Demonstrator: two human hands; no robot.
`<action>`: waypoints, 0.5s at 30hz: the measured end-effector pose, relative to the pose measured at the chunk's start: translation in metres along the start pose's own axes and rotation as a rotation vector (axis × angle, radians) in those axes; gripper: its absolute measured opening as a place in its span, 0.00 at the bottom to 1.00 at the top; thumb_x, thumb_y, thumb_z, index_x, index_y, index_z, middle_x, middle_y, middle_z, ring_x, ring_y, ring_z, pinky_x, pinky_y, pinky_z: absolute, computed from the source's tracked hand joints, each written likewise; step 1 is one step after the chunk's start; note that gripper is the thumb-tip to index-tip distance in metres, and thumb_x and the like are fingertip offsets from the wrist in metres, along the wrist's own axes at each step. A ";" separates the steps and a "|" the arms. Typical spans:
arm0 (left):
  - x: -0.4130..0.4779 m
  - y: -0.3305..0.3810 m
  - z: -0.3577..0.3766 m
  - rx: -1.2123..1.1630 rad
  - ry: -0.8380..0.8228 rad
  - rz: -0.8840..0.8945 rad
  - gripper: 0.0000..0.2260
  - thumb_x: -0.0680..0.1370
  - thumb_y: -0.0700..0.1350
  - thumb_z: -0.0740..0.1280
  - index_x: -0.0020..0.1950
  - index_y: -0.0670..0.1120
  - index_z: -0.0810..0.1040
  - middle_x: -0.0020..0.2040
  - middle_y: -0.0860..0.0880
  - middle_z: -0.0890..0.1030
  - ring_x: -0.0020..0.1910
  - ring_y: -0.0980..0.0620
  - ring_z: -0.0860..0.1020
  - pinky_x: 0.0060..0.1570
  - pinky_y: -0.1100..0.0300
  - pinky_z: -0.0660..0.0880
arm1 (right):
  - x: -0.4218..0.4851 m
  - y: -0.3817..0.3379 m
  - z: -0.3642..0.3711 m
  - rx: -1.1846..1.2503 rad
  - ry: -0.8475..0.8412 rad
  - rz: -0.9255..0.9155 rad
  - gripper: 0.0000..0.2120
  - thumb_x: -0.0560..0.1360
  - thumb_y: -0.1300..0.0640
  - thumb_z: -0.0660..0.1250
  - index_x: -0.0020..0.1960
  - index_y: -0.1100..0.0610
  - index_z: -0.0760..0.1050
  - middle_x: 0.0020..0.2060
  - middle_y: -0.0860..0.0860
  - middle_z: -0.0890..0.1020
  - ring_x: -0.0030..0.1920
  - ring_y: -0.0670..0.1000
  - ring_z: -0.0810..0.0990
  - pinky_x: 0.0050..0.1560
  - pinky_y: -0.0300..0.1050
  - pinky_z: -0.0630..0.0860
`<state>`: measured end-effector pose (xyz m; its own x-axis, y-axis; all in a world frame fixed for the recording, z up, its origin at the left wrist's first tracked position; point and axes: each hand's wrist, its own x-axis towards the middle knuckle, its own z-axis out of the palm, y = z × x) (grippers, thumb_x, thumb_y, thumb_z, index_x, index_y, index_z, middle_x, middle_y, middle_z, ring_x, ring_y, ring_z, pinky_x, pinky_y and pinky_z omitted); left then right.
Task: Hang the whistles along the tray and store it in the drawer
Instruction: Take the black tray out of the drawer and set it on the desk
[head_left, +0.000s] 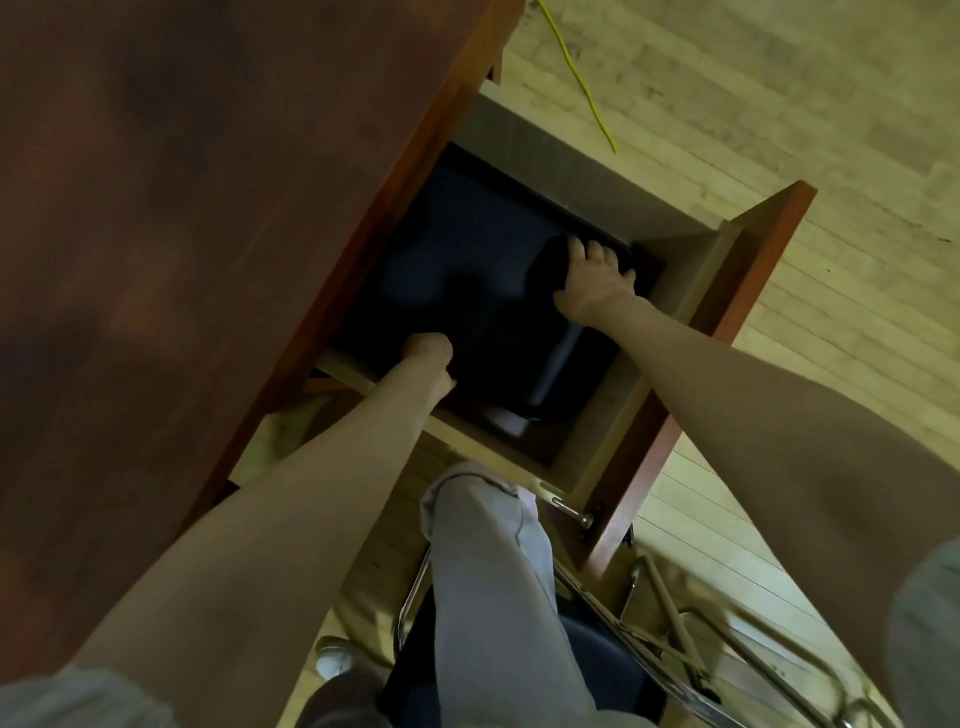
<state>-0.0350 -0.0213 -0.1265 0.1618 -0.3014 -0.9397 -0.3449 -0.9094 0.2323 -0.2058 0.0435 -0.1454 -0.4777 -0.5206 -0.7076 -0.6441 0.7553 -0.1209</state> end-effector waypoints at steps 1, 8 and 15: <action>0.001 -0.001 0.000 -0.030 -0.010 -0.008 0.18 0.81 0.37 0.55 0.72 0.38 0.64 0.71 0.40 0.67 0.69 0.41 0.68 0.63 0.50 0.71 | 0.000 0.002 0.003 0.012 -0.010 0.000 0.38 0.77 0.57 0.63 0.78 0.56 0.42 0.77 0.57 0.48 0.76 0.60 0.46 0.72 0.65 0.50; 0.004 -0.012 -0.007 -0.034 -0.025 0.033 0.15 0.82 0.37 0.54 0.68 0.41 0.68 0.64 0.39 0.73 0.62 0.42 0.74 0.56 0.49 0.75 | -0.003 0.011 0.012 0.043 -0.015 -0.013 0.36 0.77 0.57 0.62 0.78 0.55 0.46 0.77 0.55 0.46 0.76 0.59 0.47 0.72 0.64 0.52; -0.022 -0.004 -0.011 -0.048 -0.081 0.108 0.15 0.81 0.37 0.57 0.68 0.40 0.70 0.62 0.39 0.74 0.51 0.45 0.75 0.53 0.52 0.78 | -0.038 -0.002 0.007 -0.041 -0.035 -0.145 0.28 0.78 0.52 0.60 0.76 0.56 0.57 0.75 0.58 0.56 0.74 0.61 0.56 0.71 0.59 0.61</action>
<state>-0.0269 -0.0141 -0.1038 0.0506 -0.3758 -0.9253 -0.3111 -0.8863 0.3429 -0.1816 0.0645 -0.1230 -0.3570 -0.6085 -0.7087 -0.7290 0.6559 -0.1959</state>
